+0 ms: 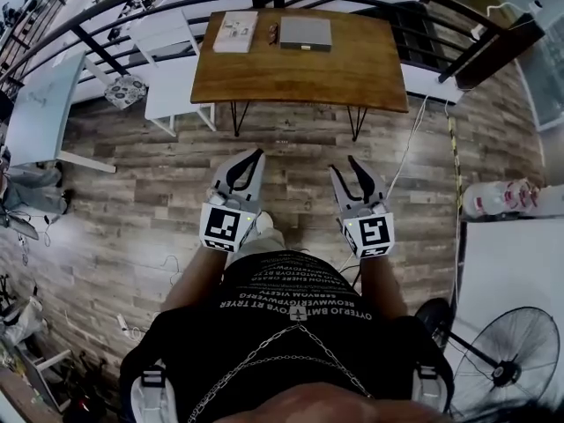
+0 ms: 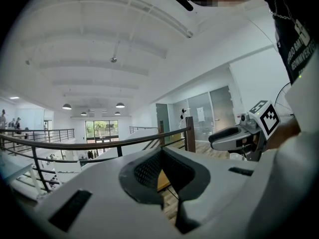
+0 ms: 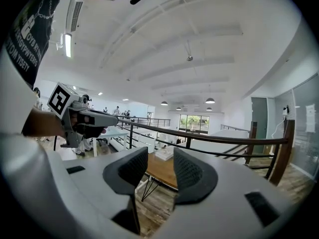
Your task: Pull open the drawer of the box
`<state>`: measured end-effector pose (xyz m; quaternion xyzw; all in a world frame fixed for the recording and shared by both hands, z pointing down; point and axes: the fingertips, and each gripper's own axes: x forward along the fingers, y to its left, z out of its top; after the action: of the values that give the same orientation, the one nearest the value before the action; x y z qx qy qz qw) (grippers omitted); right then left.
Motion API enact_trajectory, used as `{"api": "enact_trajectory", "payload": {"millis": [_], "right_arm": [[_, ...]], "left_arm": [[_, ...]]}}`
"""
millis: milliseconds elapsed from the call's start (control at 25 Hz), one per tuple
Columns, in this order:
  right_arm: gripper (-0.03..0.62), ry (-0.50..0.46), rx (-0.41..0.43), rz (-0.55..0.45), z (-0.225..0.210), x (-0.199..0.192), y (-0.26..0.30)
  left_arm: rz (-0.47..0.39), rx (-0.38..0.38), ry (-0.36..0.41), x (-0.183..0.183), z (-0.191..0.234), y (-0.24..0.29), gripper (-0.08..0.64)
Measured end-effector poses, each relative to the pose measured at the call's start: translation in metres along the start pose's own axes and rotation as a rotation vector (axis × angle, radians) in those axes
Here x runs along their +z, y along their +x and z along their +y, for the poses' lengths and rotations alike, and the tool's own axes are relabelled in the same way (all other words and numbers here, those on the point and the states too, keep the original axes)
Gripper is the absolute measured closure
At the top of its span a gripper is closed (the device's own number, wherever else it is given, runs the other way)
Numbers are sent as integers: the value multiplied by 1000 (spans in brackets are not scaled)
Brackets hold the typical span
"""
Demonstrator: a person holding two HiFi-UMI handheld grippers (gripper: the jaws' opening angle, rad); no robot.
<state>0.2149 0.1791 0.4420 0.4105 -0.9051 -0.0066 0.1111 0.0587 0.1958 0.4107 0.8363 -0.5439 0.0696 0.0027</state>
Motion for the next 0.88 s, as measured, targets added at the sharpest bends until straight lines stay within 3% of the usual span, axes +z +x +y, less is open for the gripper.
{"api": "enact_trajectory", "payload": {"millis": [160, 520, 880], "right_arm": [[437, -1, -1, 8, -6, 5, 23], [439, -18, -23, -15, -13, 30, 64], [439, -28, -35, -19, 1, 42, 93]], "left_arm": [[33, -9, -5, -10, 19, 14, 555], [-14, -34, 1, 11, 55, 40, 555], [-11, -48, -4, 4, 92, 43, 555]]}}
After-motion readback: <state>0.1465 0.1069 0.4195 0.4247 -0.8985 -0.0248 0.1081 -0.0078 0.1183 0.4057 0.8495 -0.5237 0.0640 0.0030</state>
